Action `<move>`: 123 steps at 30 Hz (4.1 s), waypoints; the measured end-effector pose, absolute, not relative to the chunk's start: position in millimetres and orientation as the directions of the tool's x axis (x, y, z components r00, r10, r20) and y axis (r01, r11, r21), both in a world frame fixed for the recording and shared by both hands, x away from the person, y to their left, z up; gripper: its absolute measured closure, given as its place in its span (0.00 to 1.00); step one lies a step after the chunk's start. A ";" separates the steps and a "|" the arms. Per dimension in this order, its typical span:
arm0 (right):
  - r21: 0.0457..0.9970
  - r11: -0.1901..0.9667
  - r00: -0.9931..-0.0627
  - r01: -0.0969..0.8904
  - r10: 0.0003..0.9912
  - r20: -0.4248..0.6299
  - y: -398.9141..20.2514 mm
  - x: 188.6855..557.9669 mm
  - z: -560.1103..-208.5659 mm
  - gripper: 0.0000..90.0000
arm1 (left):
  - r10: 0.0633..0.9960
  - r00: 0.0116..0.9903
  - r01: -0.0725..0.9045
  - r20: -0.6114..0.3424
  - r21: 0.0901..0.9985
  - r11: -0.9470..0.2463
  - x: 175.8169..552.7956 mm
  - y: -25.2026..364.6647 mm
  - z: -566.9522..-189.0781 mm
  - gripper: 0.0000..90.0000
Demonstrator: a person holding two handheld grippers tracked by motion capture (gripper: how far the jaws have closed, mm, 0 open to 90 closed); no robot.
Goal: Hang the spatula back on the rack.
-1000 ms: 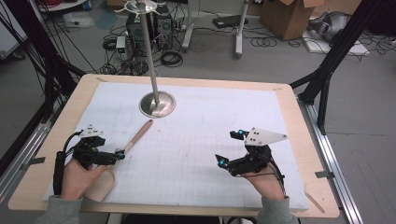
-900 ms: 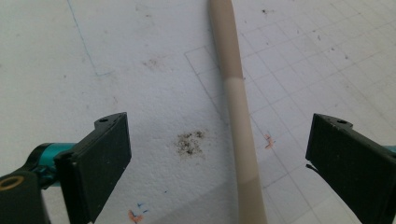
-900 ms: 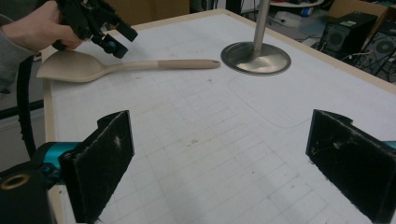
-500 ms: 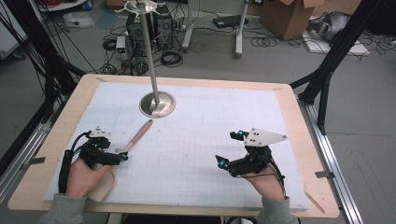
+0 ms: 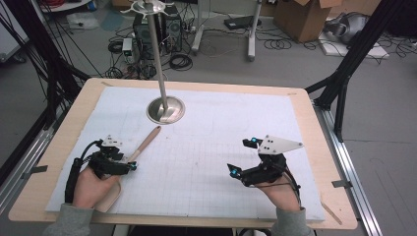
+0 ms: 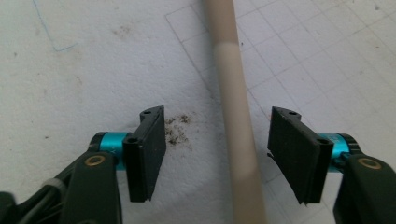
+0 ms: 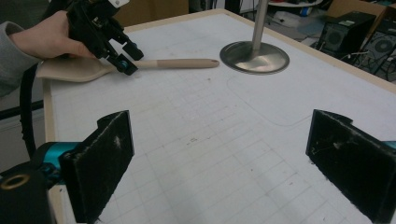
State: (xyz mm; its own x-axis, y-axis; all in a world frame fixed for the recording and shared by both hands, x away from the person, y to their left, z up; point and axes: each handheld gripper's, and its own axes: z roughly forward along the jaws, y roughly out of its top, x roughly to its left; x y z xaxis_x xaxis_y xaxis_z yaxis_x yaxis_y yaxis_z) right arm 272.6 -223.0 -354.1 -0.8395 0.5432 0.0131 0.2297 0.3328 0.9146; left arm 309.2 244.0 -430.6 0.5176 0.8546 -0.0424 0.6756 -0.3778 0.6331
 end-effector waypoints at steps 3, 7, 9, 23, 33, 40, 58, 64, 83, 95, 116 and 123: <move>0.914 0.336 -0.839 0.227 0.544 0.008 -222.9 273.2 -354.3 0.07 | 0.853 0.522 0.671 -0.033 0.632 -0.387 308.3 243.6 -430.3 0.50; 0.914 0.336 -0.840 0.230 0.543 0.011 -222.3 273.2 -354.6 0.07 | 0.847 0.531 0.664 -0.034 0.638 -0.391 307.0 242.1 -429.5 0.59; 0.913 0.336 -0.840 0.230 0.543 0.012 -222.3 273.3 -354.6 0.07 | 0.847 0.531 0.661 -0.020 0.635 -0.400 306.6 239.7 -429.7 0.61; 0.913 0.339 -0.841 0.228 0.541 0.009 -221.8 274.2 -355.7 0.07 | 0.840 0.542 0.658 -0.016 0.629 -0.413 305.5 236.8 -428.5 0.81; 0.913 0.337 -0.840 0.232 0.542 0.014 -221.6 273.5 -355.5 0.07 | 0.843 0.537 0.664 -0.023 0.627 -0.407 305.4 235.7 -427.8 0.85; 0.910 0.341 -0.839 0.235 0.544 0.014 -221.4 273.6 -355.6 0.07 | 0.837 0.546 0.660 -0.034 0.633 -0.405 305.4 237.7 -427.2 0.86; 0.913 0.334 -0.838 0.233 0.546 0.014 -223.0 272.9 -355.0 0.07 | 0.841 0.537 0.624 -0.068 0.703 -0.341 298.5 257.4 -408.9 0.87; 0.915 0.331 -0.836 0.233 0.549 0.014 -224.7 272.5 -354.5 0.07 | 0.838 0.537 0.606 -0.099 0.736 -0.301 296.1 266.3 -401.0 0.86; 0.939 0.273 -0.836 0.208 0.549 0.026 -237.0 270.6 -349.8 0.07 | 0.815 0.559 0.562 -0.152 0.792 -0.237 293.7 285.3 -382.5 0.87; 0.961 0.211 -0.848 0.179 0.528 0.042 -245.3 269.3 -345.1 0.07 | 0.815 0.555 0.535 -0.164 0.821 -0.199 297.7 304.6 -362.4 0.87; 0.962 0.207 -0.845 0.180 0.533 0.044 -246.3 271.2 -345.3 0.07 | 0.786 0.595 0.457 -0.167 0.875 -0.160 325.9 320.6 -327.3 0.87; 0.962 0.207 -0.847 0.180 0.530 0.045 -246.9 270.8 -345.1 0.07 | 0.788 0.599 0.443 -0.141 0.878 -0.179 333.1 325.4 -320.1 0.87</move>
